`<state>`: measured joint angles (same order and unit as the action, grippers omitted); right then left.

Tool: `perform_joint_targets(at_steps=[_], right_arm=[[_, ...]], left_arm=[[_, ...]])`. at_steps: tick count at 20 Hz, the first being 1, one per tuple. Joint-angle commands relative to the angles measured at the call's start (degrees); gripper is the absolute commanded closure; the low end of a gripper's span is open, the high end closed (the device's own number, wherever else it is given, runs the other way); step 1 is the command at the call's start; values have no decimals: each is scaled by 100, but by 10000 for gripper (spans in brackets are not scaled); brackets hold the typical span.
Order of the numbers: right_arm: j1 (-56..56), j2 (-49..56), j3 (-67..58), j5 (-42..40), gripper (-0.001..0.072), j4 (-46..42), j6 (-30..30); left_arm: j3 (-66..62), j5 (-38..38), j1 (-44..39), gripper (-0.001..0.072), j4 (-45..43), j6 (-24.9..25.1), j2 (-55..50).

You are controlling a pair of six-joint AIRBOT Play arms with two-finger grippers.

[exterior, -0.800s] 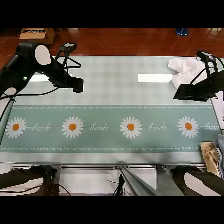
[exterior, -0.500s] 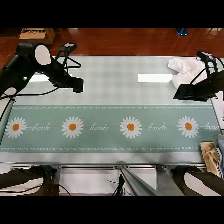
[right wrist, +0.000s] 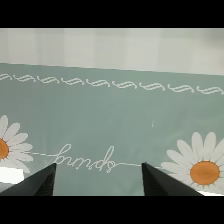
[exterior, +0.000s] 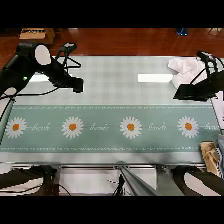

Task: Fold the shirts.

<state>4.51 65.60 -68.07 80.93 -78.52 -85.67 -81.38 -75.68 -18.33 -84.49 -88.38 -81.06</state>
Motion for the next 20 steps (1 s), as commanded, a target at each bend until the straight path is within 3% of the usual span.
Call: perform_joint_targets(at_steps=[1,8,11,13,15,20], right_arm=[[-4,4,0,-2,114,0,-2],[-4,7,0,-608,116,210,-20],[-2,7,-2,-2015,117,-205,-52],[103,28,-9,-3587,119,-1333,-1082],[396,247,-81,-4516,126,-2013,-2105],[975,1700,-555,-4385,124,-2081,-2201]], left_arm=[[-7,2,-2,-3,0,2,-2],[0,179,-2,-2,4,0,-39],[0,343,15,-2,-7,68,-94],[-4,476,22,-2,-20,66,-96],[-13,470,22,-2,-20,68,-87],[-13,448,9,-2,105,66,79]])
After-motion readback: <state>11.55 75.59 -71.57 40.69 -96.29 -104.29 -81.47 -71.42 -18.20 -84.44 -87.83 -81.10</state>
